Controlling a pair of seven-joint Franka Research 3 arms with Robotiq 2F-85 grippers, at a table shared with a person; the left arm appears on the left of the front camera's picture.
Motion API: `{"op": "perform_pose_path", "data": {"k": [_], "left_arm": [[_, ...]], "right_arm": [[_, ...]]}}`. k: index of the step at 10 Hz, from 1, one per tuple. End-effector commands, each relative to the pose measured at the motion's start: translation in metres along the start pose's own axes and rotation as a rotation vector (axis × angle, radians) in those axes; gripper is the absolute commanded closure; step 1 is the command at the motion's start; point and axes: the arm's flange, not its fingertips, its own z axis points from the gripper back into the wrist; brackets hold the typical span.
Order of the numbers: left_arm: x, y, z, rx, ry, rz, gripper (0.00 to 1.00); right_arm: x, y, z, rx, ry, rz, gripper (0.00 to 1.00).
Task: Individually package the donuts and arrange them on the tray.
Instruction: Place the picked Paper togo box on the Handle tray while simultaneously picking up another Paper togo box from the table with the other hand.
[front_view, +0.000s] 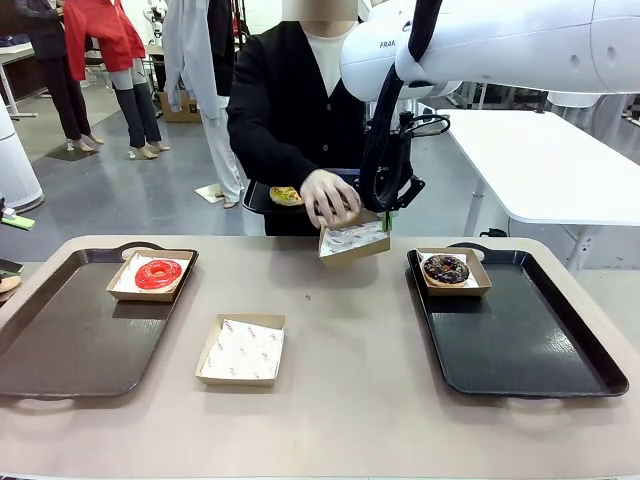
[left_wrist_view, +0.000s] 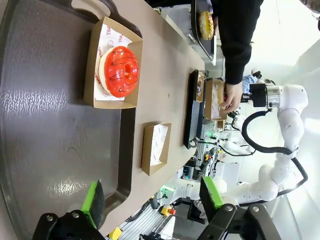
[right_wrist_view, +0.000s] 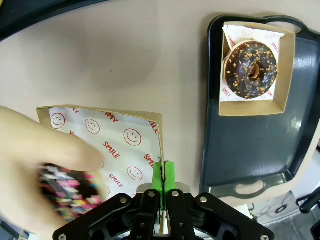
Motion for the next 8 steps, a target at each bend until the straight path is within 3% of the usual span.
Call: {"op": "perform_pose_path", "data": {"k": [1,8], "left_arm": [[-0.0004,0.0002,0.0009,0.0,0.003,-0.015,0.0],[-0.0004,0.0002,0.0009,0.0,0.003,-0.015,0.0]], "right_arm": [[-0.0006,-0.0007,-0.0003,0.001,-0.001,-0.001,1.0],[-0.0006,-0.0007,-0.0003,0.001,-0.001,-0.001,1.0]]}}
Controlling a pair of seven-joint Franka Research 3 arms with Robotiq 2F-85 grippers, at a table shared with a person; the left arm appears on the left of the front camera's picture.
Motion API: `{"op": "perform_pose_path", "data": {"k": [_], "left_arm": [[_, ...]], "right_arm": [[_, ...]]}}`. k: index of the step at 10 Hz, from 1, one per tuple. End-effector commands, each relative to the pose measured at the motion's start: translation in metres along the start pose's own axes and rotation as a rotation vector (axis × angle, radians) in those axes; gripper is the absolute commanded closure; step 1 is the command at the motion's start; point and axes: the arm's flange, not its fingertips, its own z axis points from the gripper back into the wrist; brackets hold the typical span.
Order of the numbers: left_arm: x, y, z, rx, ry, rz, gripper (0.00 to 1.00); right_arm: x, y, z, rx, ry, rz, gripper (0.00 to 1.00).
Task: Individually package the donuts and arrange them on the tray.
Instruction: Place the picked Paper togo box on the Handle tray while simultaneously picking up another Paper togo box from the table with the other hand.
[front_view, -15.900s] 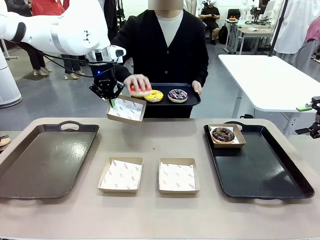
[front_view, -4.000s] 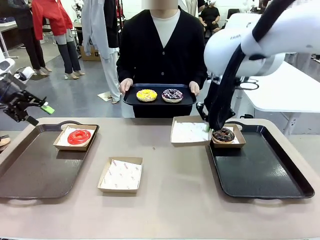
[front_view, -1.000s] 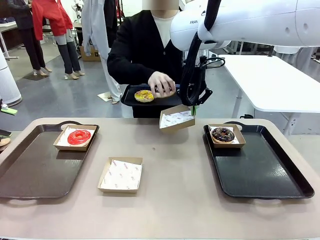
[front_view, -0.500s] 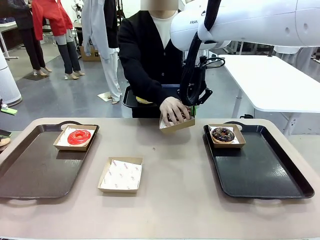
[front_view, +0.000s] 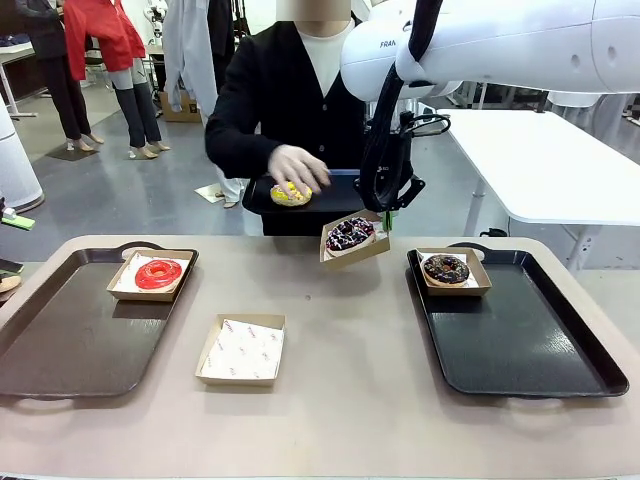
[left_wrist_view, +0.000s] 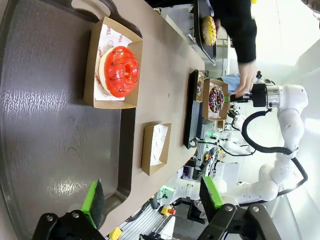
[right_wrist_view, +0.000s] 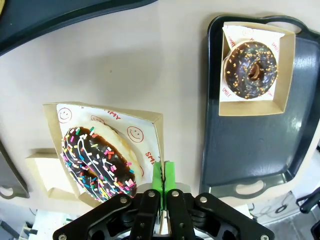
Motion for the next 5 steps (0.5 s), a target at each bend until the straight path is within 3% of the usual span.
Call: {"op": "perform_pose_path", "data": {"k": [1,5], "left_arm": [[-0.0004,0.0002,0.0009,0.0,0.003,-0.015,0.0],[-0.0004,0.0002,0.0009,0.0,0.003,-0.015,0.0]], "right_arm": [[-0.0006,-0.0006,-0.0002,0.001,-0.001,-0.001,1.0],[-0.0006,-0.0006,-0.0002,0.001,-0.001,-0.001,1.0]]}}
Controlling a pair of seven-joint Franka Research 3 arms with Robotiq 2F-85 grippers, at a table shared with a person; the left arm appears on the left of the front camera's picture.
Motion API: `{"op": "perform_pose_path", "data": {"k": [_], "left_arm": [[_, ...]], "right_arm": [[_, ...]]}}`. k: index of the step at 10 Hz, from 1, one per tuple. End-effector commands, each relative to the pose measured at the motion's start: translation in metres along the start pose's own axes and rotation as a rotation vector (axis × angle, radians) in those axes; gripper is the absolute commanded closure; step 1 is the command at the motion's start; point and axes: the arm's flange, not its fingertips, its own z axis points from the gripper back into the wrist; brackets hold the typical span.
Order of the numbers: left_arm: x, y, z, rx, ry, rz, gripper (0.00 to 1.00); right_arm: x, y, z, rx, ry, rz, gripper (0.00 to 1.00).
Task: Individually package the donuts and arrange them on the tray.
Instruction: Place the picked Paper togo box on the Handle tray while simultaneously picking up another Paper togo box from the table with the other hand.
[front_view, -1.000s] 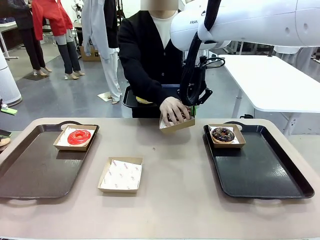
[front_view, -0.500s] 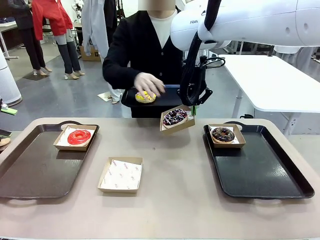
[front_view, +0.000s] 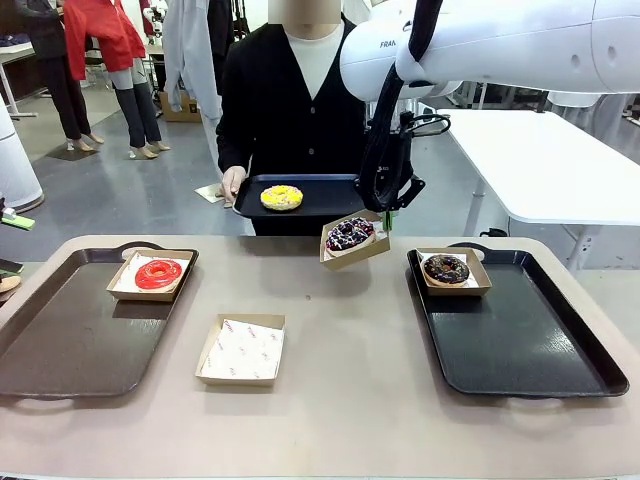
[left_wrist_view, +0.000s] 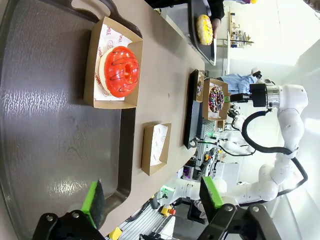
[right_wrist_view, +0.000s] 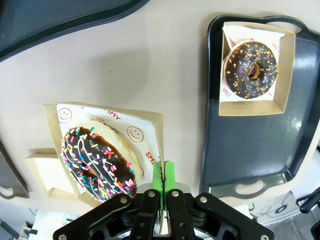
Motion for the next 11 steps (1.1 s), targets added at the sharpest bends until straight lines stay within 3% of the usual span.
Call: {"op": "perform_pose_path", "data": {"k": [1,7,11], "left_arm": [[0.0,0.0,0.001,0.0,0.003,-0.015,0.0],[0.0,0.0,0.0,0.0,0.0,0.0,0.0],[-0.005,-0.062,-0.01,0.23,0.014,-0.063,0.0]], "right_arm": [[-0.001,-0.001,0.0,0.001,-0.001,-0.001,1.0],[0.0,0.0,0.0,0.0,0.0,0.0,0.99],[-0.062,-0.066,0.021,0.067,-0.067,0.059,0.99]]}}
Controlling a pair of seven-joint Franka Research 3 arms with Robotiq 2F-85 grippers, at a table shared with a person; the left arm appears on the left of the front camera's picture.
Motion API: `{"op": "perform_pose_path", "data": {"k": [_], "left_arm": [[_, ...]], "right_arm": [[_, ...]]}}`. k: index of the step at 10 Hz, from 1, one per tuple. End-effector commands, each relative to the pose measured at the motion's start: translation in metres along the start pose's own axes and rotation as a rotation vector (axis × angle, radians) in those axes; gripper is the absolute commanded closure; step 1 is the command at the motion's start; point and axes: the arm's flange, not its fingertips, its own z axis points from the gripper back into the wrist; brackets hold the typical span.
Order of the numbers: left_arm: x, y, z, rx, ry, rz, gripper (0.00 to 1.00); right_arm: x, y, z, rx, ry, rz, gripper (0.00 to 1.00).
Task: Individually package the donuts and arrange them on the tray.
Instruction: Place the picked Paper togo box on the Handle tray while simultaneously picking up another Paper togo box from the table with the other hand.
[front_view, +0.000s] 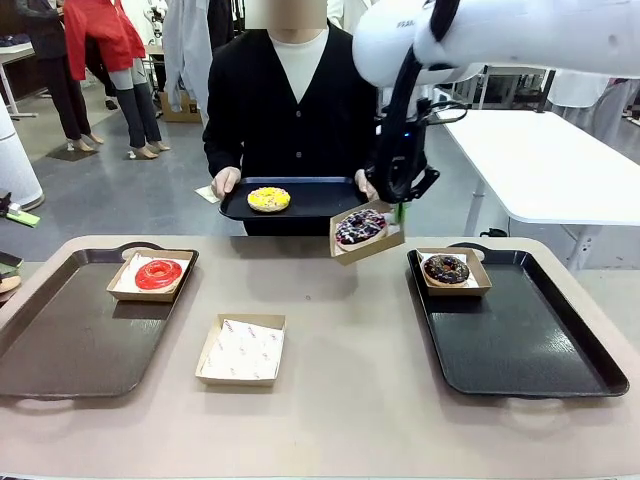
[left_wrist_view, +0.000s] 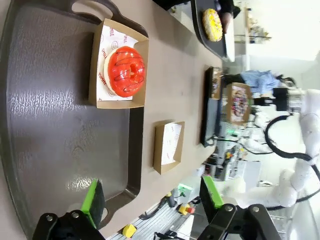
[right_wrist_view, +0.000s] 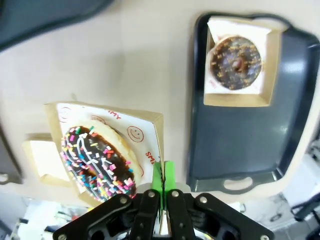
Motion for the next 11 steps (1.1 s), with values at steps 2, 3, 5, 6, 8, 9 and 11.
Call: {"op": "perform_pose_path", "data": {"k": [2,3,5,6,8,9,11], "left_arm": [[-0.005,-0.069,-0.011,0.207,0.038,-0.041,0.0],[0.0,-0.098,-0.027,0.278,0.065,-0.058,0.0],[0.002,-0.145,-0.06,0.373,0.092,-0.1,0.0],[0.0,-0.163,-0.076,0.427,0.091,-0.116,0.0],[-0.002,-0.195,-0.117,0.516,0.082,-0.146,0.0],[-0.002,-0.202,-0.14,0.559,0.084,-0.166,0.0],[-0.01,-0.208,-0.183,0.658,0.1,-0.196,0.0]], "right_arm": [[-0.066,-0.063,0.002,0.074,-0.076,0.017,0.99],[-0.082,-0.087,-0.002,0.097,-0.099,0.01,0.99],[-0.104,-0.124,-0.02,0.13,-0.109,-0.003,0.99],[-0.114,-0.136,-0.029,0.15,-0.118,-0.001,0.99],[-0.132,-0.161,-0.053,0.158,-0.126,-0.022,0.99],[-0.132,-0.178,-0.069,0.185,-0.117,-0.036,0.99],[-0.13,-0.202,-0.093,0.182,-0.104,-0.039,0.99]]}}
